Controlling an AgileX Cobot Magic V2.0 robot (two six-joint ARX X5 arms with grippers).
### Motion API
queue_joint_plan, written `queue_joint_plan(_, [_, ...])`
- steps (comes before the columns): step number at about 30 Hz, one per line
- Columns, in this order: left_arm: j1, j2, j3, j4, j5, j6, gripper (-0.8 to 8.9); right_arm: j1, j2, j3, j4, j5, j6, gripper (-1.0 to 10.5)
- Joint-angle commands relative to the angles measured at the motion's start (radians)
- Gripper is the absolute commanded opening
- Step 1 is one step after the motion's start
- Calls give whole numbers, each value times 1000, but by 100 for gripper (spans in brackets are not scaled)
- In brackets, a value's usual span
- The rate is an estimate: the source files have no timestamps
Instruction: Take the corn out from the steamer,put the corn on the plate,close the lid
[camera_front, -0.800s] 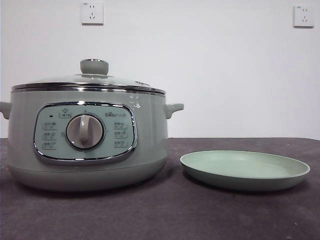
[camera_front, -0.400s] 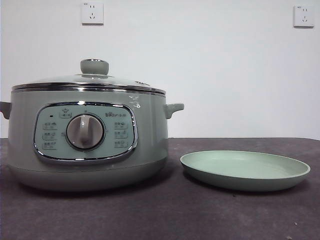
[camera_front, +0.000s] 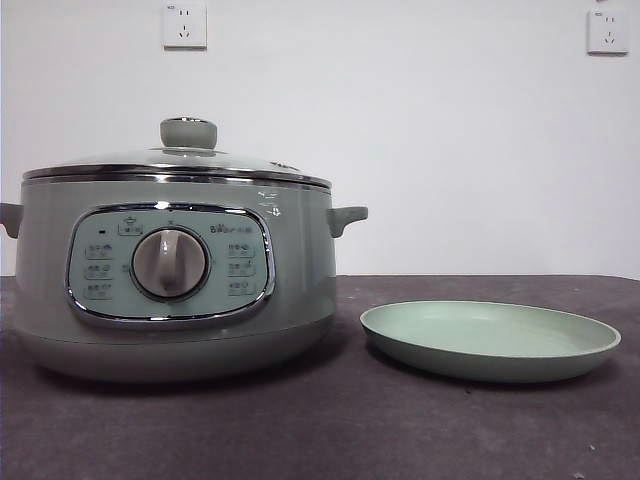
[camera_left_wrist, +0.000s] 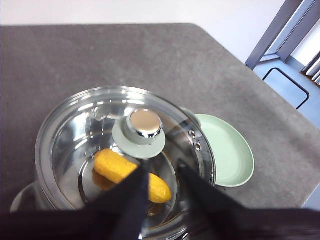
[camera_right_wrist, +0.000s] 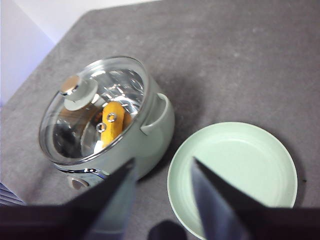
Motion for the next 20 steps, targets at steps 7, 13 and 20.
queue_joint_plan(7, [-75,93,11,131,-70,-36,411,10,15,2,-1,1,4,391])
queue_joint_plan(13, [-197,225,61,169,-213,-33,409,23,15,2,-1,2,8,382])
queue_joint_plan(20, [-324,380,112,198,-364,13,409,23,16,2,-2,2,8,382])
